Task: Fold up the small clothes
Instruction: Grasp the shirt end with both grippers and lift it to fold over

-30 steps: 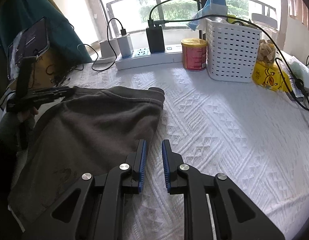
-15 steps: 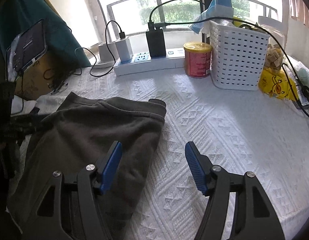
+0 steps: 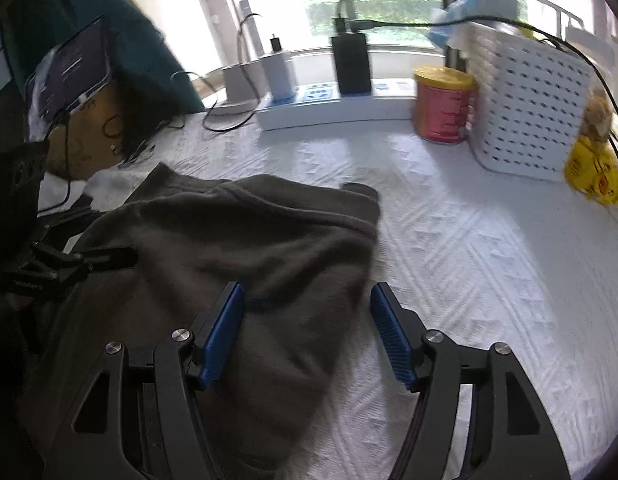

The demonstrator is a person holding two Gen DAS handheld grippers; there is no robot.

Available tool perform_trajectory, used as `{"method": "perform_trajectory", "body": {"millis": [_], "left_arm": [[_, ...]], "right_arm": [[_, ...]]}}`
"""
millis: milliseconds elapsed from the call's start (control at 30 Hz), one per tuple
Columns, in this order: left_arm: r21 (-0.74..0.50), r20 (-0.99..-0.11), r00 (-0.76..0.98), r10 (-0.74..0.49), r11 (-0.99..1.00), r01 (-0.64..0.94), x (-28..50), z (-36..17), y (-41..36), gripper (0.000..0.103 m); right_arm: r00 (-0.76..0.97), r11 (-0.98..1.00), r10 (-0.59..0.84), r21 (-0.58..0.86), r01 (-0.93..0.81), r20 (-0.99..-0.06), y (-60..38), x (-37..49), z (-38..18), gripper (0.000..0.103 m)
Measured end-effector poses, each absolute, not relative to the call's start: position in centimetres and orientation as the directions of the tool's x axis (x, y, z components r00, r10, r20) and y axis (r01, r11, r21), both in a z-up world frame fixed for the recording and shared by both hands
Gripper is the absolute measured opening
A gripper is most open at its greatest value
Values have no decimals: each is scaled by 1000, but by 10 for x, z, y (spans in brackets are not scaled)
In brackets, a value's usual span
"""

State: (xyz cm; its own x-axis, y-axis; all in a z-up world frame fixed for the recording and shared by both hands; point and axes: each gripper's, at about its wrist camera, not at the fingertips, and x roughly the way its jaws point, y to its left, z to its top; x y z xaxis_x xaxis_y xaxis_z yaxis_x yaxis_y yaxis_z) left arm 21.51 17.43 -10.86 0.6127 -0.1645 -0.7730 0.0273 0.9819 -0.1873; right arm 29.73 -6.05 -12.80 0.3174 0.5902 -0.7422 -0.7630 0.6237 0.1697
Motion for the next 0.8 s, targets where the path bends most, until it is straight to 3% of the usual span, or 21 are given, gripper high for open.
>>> {"method": "perform_trajectory", "body": {"millis": [133, 233, 300, 333, 400, 533, 800], "left_arm": [[-167, -779, 600, -184, 982, 84, 214, -108, 157, 81], [-128, -796, 580, -175, 984, 122, 213, -108, 143, 76], [-143, -790, 583, -188, 982, 123, 213, -107, 143, 66], [-144, -789, 584, -189, 982, 123, 213, -107, 143, 60], [-156, -787, 583, -203, 979, 130, 213, -106, 142, 40], [-142, -788, 579, -212, 976, 165, 210, -106, 129, 29], [-138, -765, 613, -199, 980, 146, 197, -95, 122, 25]], "right_arm": [[304, 582, 587, 130, -803, -750, -47, 287, -129, 65], [314, 566, 576, 91, -819, -754, -39, 280, -129, 55], [315, 559, 579, 86, -825, -752, -39, 278, -129, 38], [310, 555, 584, 91, -827, -751, -39, 277, -129, 35], [303, 546, 589, 92, -833, -749, -38, 275, -129, 24], [325, 539, 583, 55, -841, -745, -34, 266, -128, 21], [357, 541, 597, 33, -840, -718, -44, 254, -116, 17]]}}
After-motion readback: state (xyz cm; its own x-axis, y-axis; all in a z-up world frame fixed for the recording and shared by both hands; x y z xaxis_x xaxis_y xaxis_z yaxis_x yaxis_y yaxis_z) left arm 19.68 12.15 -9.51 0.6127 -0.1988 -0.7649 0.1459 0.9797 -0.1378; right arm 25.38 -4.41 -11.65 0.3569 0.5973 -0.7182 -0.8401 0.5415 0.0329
